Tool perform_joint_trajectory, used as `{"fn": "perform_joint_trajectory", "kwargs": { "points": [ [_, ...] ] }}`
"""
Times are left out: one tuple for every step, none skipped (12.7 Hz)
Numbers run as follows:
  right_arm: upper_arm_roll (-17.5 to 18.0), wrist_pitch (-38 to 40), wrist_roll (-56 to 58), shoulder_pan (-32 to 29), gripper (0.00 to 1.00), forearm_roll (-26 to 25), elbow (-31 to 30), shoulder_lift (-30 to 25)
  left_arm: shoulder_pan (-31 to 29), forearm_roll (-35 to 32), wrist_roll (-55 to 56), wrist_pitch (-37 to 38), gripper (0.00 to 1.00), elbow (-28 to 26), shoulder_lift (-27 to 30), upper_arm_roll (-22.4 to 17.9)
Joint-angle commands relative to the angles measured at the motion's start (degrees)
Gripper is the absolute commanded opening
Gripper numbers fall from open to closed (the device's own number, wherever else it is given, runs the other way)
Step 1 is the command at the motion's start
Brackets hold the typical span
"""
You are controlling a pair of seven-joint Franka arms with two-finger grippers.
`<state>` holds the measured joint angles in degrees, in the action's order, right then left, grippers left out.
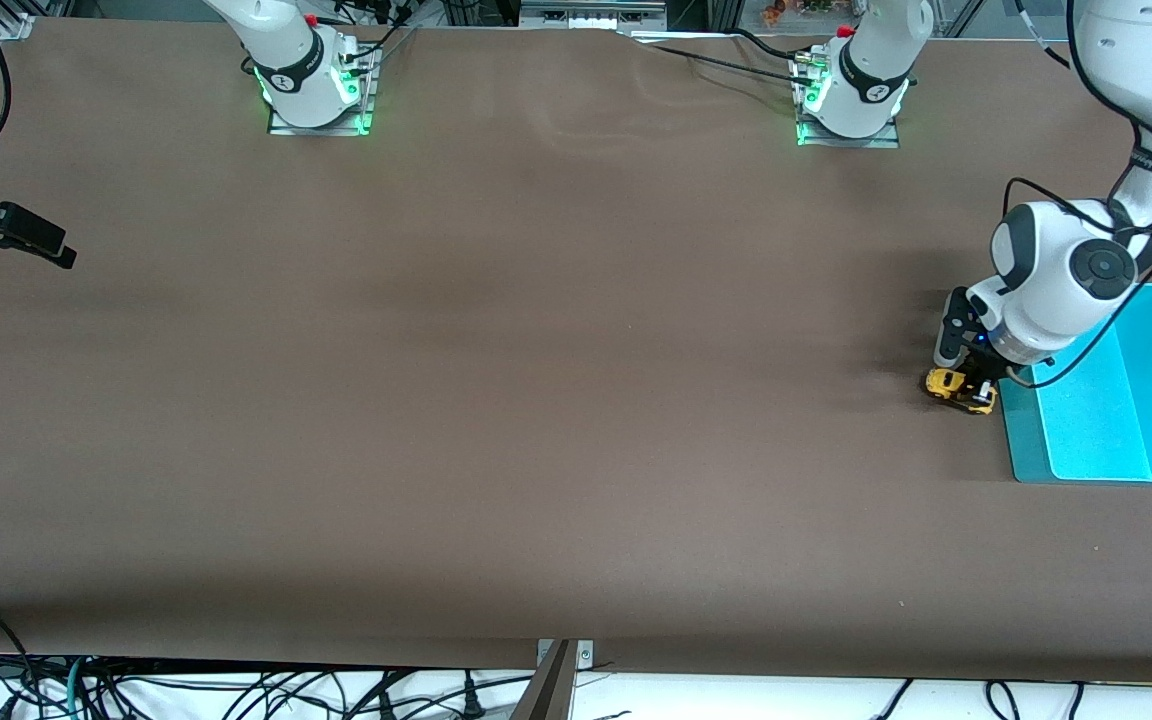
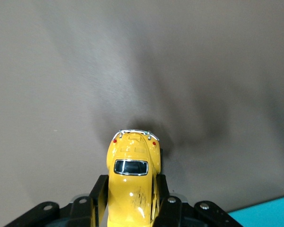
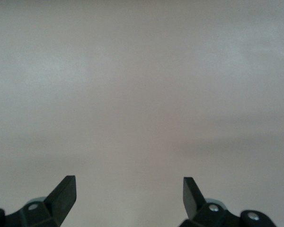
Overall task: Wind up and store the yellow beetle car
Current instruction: 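Lift the car with the left gripper and lower it into the bin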
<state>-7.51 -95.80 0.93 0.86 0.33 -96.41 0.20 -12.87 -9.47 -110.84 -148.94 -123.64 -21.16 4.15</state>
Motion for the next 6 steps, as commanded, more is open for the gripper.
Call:
{"fn": "perform_joint_trajectory", "kwargs": {
  "points": [
    [0.2, 1.1, 0.7, -0.4, 1.0, 0.2, 0.4, -0.5, 0.7, 4.3, -0.1, 10.4, 0.4, 4.9, 1.8, 0.9],
    [0.2, 1.1, 0.7, -0.3, 1.0, 0.2, 0.4, -0.5, 0.8, 5.4, 0.0, 13.6, 0.4, 6.5, 2.4, 1.6],
    [0.2, 1.1, 0.7, -0.3, 1.0, 0.0, 0.4, -0.5, 0.8, 5.7, -0.1, 16.5, 0.4, 8.1, 3.1, 1.6],
    [0.3, 1.1, 0.6, -0.3, 1.0, -0.2, 0.4, -0.5, 0.7, 5.7, -0.1, 19.7, 0.4, 10.1, 3.4, 1.6],
    [0.2, 1.1, 0.6, -0.3, 1.0, -0.2, 0.4, -0.5, 0.2, 5.7, -0.2, 23.3, 0.4, 12.3, 3.7, 1.2],
    [0.2, 1.1, 0.7, -0.3, 1.0, -0.2, 0.4, -0.4, -0.4, 5.7, -0.3, 26.5, 0.4, 14.4, 3.9, 0.2]
  ]
}}
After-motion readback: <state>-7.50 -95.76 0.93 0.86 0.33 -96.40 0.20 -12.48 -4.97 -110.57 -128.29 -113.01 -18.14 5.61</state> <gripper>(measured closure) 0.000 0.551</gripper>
